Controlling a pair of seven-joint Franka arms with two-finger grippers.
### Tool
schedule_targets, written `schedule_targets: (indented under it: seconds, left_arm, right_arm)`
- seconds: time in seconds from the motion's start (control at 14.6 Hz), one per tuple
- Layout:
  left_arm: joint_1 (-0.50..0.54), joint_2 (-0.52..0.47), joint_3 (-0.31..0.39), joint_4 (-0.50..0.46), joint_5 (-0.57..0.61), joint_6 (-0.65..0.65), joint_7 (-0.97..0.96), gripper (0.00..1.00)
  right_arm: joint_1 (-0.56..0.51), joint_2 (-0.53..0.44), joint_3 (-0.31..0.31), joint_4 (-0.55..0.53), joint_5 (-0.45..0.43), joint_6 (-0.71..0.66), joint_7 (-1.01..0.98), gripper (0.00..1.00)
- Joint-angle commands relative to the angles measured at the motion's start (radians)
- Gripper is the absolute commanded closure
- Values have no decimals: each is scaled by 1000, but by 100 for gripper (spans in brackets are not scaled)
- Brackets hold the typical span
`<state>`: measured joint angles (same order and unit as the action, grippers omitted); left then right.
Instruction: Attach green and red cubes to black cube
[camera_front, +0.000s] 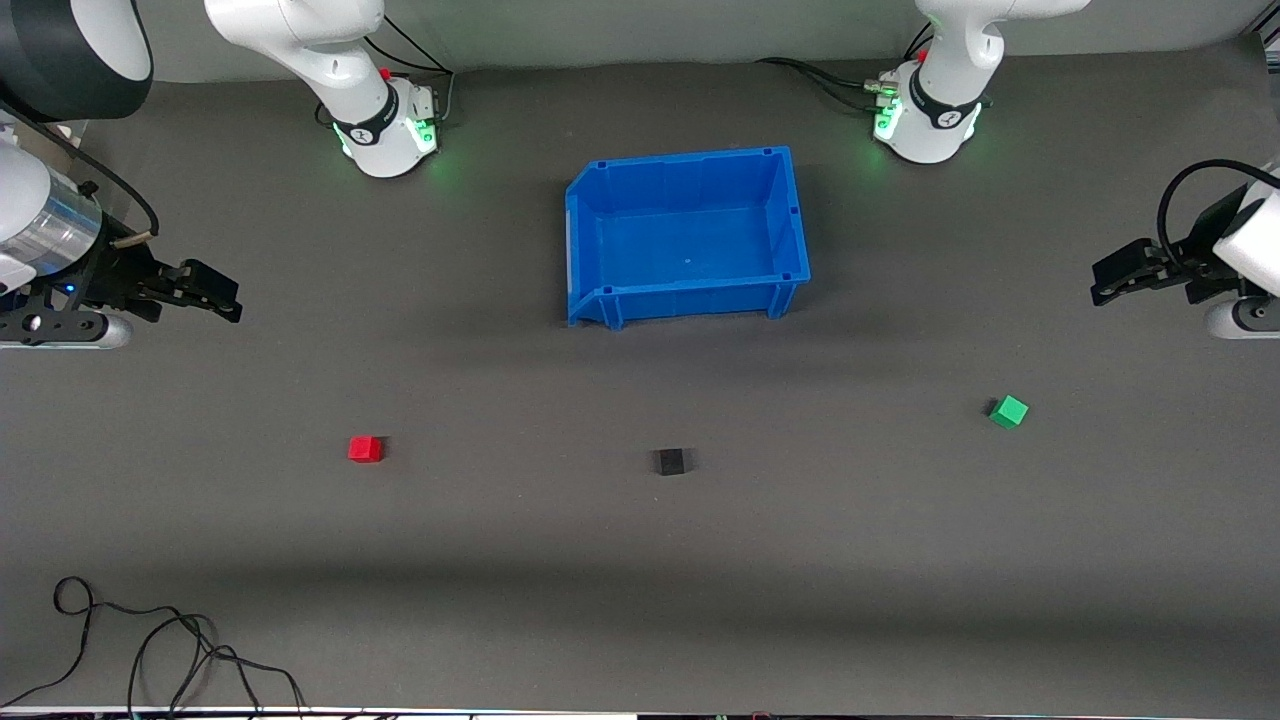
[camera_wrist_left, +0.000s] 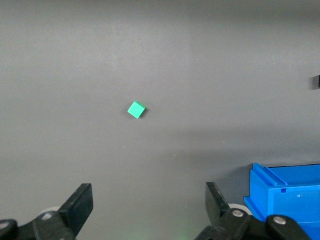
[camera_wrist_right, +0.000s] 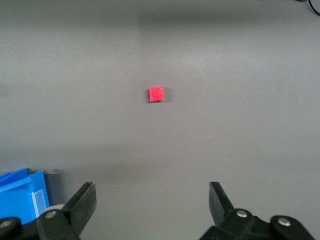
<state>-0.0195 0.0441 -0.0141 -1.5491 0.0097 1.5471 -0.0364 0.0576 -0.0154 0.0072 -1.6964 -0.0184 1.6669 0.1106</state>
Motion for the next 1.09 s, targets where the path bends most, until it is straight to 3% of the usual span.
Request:
schedule_targets:
  seconds: [0.0, 0.68, 1.03]
  left_arm:
    - [3, -4, 0, -12, 3, 13, -7, 1]
    - [3, 0, -1, -46, -13, 19, -14, 0]
    - [44, 11, 2, -219, -5, 193, -23, 0]
  right_arm:
    - [14, 15, -4, 32, 15, -21, 24, 0]
    - [15, 17, -4, 38, 15, -21, 26, 0]
    - [13, 18, -4, 38, 15, -21, 24, 0]
